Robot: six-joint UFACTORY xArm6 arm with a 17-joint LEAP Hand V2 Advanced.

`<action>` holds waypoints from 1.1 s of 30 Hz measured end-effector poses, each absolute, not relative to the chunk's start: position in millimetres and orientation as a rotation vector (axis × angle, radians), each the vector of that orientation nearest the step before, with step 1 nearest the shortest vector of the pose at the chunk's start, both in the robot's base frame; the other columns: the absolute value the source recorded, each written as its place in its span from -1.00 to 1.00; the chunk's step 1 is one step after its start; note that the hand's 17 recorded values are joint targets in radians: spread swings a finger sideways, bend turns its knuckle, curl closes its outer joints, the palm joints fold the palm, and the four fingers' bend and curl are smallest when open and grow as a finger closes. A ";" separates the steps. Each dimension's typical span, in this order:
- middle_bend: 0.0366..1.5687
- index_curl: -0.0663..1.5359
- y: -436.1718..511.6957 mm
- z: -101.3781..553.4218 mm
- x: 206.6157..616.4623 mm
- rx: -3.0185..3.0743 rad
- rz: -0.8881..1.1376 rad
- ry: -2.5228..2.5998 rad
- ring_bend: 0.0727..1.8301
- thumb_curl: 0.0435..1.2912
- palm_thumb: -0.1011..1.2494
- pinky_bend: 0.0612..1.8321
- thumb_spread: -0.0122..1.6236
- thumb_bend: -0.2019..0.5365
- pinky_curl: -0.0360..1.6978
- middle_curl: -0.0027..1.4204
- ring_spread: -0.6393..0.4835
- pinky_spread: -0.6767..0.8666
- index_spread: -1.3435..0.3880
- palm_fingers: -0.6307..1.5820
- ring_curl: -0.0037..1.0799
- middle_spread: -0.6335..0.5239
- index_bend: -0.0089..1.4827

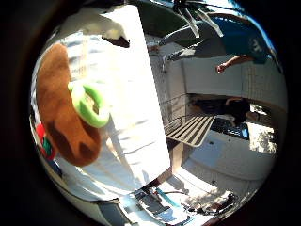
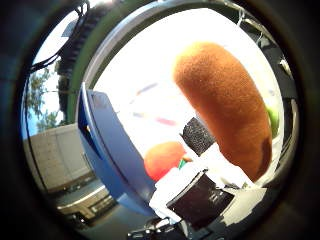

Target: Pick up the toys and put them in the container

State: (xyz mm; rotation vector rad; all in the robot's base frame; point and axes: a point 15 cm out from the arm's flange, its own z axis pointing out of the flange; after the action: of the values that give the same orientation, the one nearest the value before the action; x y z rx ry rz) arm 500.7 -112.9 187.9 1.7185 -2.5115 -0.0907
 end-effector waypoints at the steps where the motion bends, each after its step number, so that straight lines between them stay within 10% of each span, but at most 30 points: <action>1: -0.78 -0.69 -114.2 182.8 499.1 1.706 -0.106 -2.508 -0.37 -0.55 -0.12 -0.14 0.46 -0.54 -0.52 -0.48 0.75 0.55 0.61 -0.29 -0.38 0.42 -0.80; 12: -0.16 -0.82 -136.1 169.6 488.8 1.657 -0.151 -2.518 0.19 -0.49 0.05 0.19 0.45 -0.46 -0.44 -0.20 0.42 0.45 0.39 0.53 -0.14 0.06 -0.80; 22: 0.28 -0.85 -102.5 208.2 500.9 1.805 -0.213 -2.580 0.43 -0.29 0.52 0.44 0.38 -0.34 -0.19 0.16 0.11 0.26 0.04 0.59 0.18 -0.15 -0.31; 33: 0.39 -0.87 -12.8 332.2 463.5 2.079 -0.261 -2.372 0.53 -0.13 0.57 0.53 0.42 -0.49 -0.07 0.35 0.03 0.14 -0.21 0.50 0.29 -0.22 0.13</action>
State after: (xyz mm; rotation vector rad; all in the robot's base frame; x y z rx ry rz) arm 463.5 -12.8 332.2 2.0794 -2.3719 -0.2613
